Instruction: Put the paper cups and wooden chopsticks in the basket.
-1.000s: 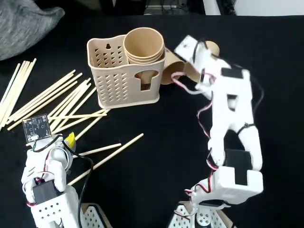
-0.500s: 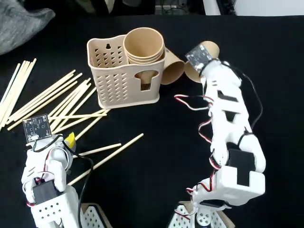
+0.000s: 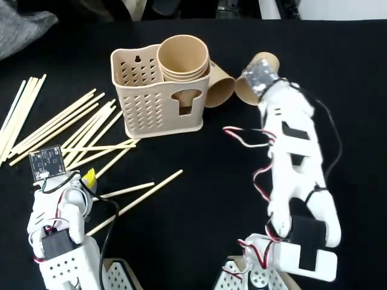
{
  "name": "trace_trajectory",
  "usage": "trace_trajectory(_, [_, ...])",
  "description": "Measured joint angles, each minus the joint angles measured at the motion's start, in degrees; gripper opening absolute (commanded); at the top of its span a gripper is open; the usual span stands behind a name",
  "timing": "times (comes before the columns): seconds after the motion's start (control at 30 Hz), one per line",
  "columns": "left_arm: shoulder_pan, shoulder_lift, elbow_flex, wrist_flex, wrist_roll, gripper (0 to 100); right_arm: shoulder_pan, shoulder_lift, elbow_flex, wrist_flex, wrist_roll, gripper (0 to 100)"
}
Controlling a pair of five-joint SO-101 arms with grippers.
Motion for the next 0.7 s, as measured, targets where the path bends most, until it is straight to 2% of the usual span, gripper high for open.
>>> trace_trajectory(0.07, [0.00, 0.00, 0.00, 0.00, 0.00, 29, -1.49, 0.97, 0.00, 0.35, 0.00, 28.9])
trace_trajectory(0.17, [0.00, 0.00, 0.00, 0.00, 0.00, 29, -3.25, 5.98, -0.53, 0.53, 0.00, 27.3])
trace_trajectory(0.4, [0.00, 0.00, 0.00, 0.00, 0.00, 29, -2.20, 24.44, -16.53, 0.53, 0.00, 26.7])
trace_trajectory(0.47, [0.00, 0.00, 0.00, 0.00, 0.00, 29, -0.62, 28.48, -20.66, 0.53, -0.09, 22.3])
trace_trajectory(0.6, [0.00, 0.00, 0.00, 0.00, 0.00, 29, 1.14, 30.15, -22.42, -4.92, -2.37, 0.4])
trace_trajectory(0.63, [0.18, 0.00, 0.00, 0.00, 0.00, 29, 1.58, 30.07, -22.15, -7.21, -3.43, 3.0])
trace_trajectory(0.7, [0.88, 0.00, 0.00, 0.00, 0.00, 29, 2.46, 29.80, -19.78, -12.13, -5.19, 1.1])
